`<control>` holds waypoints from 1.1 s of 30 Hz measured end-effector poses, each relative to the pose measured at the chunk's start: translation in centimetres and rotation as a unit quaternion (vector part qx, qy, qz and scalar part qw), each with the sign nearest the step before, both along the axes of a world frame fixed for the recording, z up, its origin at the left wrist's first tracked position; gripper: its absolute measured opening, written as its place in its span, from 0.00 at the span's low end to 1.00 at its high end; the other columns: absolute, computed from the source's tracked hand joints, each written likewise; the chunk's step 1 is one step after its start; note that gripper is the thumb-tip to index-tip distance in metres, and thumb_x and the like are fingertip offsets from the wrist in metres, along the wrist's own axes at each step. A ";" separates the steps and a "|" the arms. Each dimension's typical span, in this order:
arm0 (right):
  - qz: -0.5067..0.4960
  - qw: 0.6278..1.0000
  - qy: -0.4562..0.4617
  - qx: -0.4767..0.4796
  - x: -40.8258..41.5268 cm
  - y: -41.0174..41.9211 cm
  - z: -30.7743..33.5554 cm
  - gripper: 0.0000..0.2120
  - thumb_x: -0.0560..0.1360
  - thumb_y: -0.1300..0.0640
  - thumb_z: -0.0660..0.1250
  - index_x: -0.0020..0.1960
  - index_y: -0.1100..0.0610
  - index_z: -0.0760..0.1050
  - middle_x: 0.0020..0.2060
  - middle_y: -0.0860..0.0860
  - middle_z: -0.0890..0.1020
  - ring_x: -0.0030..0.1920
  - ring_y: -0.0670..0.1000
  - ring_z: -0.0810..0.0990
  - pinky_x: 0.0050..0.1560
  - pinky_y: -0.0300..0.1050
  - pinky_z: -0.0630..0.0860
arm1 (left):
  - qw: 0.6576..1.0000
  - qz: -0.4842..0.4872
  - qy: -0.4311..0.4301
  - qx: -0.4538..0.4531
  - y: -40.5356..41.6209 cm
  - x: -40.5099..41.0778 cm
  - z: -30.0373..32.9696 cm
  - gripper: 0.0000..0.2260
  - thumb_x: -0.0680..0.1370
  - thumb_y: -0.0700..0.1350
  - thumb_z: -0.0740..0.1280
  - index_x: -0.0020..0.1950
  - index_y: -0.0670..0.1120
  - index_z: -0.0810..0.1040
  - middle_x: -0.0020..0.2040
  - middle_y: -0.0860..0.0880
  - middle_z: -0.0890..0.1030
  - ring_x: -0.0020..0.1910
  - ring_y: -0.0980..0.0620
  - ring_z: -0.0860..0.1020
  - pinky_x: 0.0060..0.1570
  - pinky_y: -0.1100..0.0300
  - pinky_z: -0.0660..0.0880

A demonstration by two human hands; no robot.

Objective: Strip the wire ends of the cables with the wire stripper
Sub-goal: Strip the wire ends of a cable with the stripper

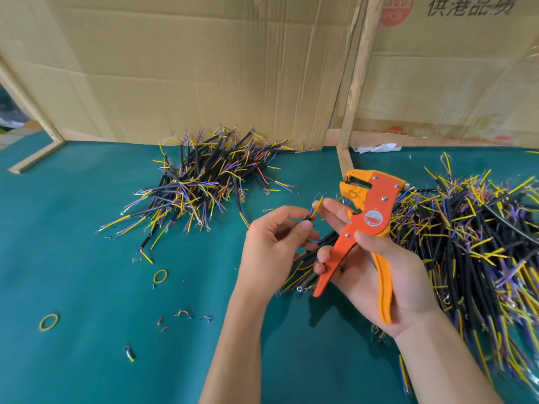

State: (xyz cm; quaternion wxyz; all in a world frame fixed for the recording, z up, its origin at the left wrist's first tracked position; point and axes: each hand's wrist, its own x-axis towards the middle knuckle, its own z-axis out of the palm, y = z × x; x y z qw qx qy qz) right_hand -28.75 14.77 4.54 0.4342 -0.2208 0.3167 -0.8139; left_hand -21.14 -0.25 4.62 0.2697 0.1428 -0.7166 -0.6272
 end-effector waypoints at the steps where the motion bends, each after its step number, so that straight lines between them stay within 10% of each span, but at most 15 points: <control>1: 0.002 1.000 0.004 -0.001 0.0 0.0 0.0 0.35 0.69 0.56 0.77 0.74 0.59 0.73 0.72 0.56 0.76 0.41 0.56 0.80 0.47 0.52 0.79 | 1.000 -0.003 -0.003 -0.002 0.0 0.0 0.0 0.04 0.80 0.37 0.67 0.51 0.45 0.81 0.38 0.48 0.85 0.35 0.52 0.83 0.34 0.66 0.73; 8: -0.010 1.000 0.003 0.024 0.0 0.0 0.1 0.39 0.64 0.53 0.81 0.72 0.60 0.74 0.59 0.63 0.80 0.41 0.57 0.80 0.46 0.53 0.80 | 1.000 -0.029 0.009 -0.004 0.1 0.1 0.2 0.05 0.81 0.35 0.64 0.52 0.38 0.79 0.37 0.46 0.83 0.30 0.54 0.78 0.33 0.70 0.70; 17: -0.021 0.998 0.018 0.063 0.5 -0.3 0.3 0.33 0.68 0.57 0.72 0.72 0.61 0.73 0.68 0.59 0.79 0.40 0.58 0.82 0.44 0.54 0.80 | 0.998 0.028 0.023 -0.060 0.0 0.0 0.0 0.16 0.83 0.36 0.60 0.61 0.53 0.79 0.32 0.49 0.76 0.29 0.50 0.68 0.33 0.59 0.69; 33: -0.005 0.994 -0.027 0.106 0.4 -0.1 0.5 0.30 0.69 0.62 0.70 0.71 0.60 0.74 0.59 0.67 0.82 0.43 0.62 0.84 0.46 0.58 0.82 | 0.995 0.090 0.048 -0.015 -0.4 0.0 -0.1 0.09 0.84 0.37 0.60 0.55 0.46 0.79 0.35 0.49 0.79 0.29 0.52 0.71 0.33 0.62 0.69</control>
